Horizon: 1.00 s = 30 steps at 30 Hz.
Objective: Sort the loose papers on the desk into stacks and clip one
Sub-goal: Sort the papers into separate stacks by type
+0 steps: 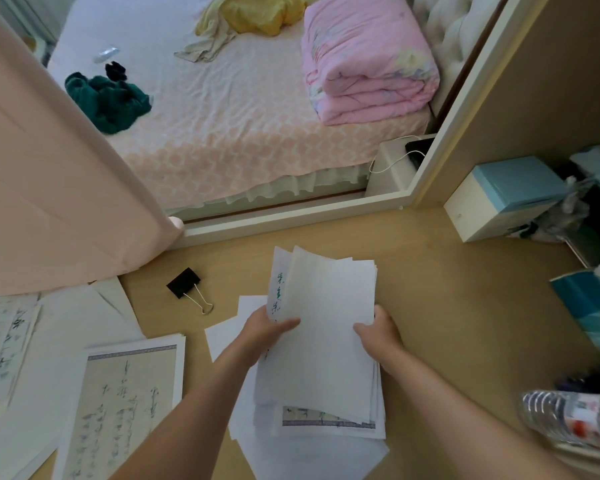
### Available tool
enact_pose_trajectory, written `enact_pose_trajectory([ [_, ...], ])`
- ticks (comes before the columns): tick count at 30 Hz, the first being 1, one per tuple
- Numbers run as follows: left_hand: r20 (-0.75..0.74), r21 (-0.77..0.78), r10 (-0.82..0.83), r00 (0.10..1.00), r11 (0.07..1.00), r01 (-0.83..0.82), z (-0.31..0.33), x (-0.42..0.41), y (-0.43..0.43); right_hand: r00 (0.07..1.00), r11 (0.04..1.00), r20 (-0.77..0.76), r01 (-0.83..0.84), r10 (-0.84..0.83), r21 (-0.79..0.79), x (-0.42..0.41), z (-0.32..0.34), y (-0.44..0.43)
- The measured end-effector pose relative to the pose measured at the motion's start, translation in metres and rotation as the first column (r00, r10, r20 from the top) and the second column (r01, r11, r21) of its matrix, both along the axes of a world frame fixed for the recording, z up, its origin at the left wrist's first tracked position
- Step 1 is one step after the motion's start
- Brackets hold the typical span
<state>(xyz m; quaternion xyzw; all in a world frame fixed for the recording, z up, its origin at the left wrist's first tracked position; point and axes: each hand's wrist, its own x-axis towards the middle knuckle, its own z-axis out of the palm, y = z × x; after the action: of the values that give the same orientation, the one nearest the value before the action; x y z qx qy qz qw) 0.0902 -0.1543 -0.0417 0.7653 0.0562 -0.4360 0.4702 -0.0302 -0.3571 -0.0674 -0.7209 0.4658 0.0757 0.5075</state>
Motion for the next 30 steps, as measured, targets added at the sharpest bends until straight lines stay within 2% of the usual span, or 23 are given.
enact_pose_trajectory([
  [3, 0.042, 0.017, 0.044, 0.998, 0.999, -0.044, 0.003, -0.003, 0.014, 0.989, 0.983, -0.097, -0.124, 0.112, -0.134, 0.0, 0.006, 0.002],
  [5, 0.02, -0.036, 0.072, 0.997, 0.997, -0.071, 0.012, -0.005, 0.028, 0.988, 0.981, -0.108, -0.124, 0.109, -0.146, -0.001, 0.01, 0.003],
  [6, 0.013, -0.068, 0.084, 0.996, 0.994, -0.083, 0.017, -0.007, 0.036, 0.997, 0.991, -0.042, -0.076, 0.072, -0.106, -0.002, 0.013, 0.005],
  [8, -0.009, -0.138, 0.105, 0.994, 0.985, -0.105, 0.026, -0.009, 0.056, 0.981, 0.995, 0.19, 0.022, -0.041, 0.098, -0.003, 0.021, 0.006],
  [9, -0.02, -0.171, 0.119, 0.993, 0.978, -0.121, 0.029, -0.009, 0.066, 0.964, 0.98, 0.257, 0.017, -0.069, 0.2, -0.003, 0.029, 0.008],
  [10, -0.025, -0.2, 0.133, 0.991, 0.97, -0.135, 0.032, -0.009, 0.075, 0.955, 0.961, 0.291, -0.018, -0.066, 0.277, -0.001, 0.038, 0.012],
  [12, -0.033, -0.232, 0.156, 0.987, 0.96, -0.159, 0.041, -0.011, 0.088, 0.956, 0.941, 0.292, -0.116, 0.019, 0.319, 0.002, 0.055, 0.023],
  [15, 0.008, -0.288, 0.196, 0.981, 0.94, -0.185, 0.058, -0.019, 0.095, 0.938, 0.943, 0.317, -0.222, 0.137, 0.248, 0.009, 0.075, 0.047],
  [19, 0.175, -0.36, 0.364, 0.915, 0.888, -0.285, 0.09, -0.029, 0.103, 0.895, 0.982, 0.446, -0.085, 0.0, 0.171, 0.015, 0.107, 0.076],
  [22, 0.235, -0.427, 0.406, 0.883, 0.859, -0.282, 0.114, -0.032, 0.114, 0.84, 0.99, 0.539, -0.017, -0.061, 0.139, 0.014, 0.132, 0.086],
  [26, 0.373, -0.488, 0.405, 0.835, 0.851, -0.194, 0.132, -0.045, 0.121, 0.795, 0.988, 0.606, -0.115, 0.027, 0.107, 0.0, 0.151, 0.093],
  [30, 0.469, -0.503, 0.465, 0.751, 0.839, -0.206, 0.131, -0.052, 0.128, 0.791, 0.981, 0.61, -0.144, 0.036, 0.129, -0.013, 0.149, 0.098],
])
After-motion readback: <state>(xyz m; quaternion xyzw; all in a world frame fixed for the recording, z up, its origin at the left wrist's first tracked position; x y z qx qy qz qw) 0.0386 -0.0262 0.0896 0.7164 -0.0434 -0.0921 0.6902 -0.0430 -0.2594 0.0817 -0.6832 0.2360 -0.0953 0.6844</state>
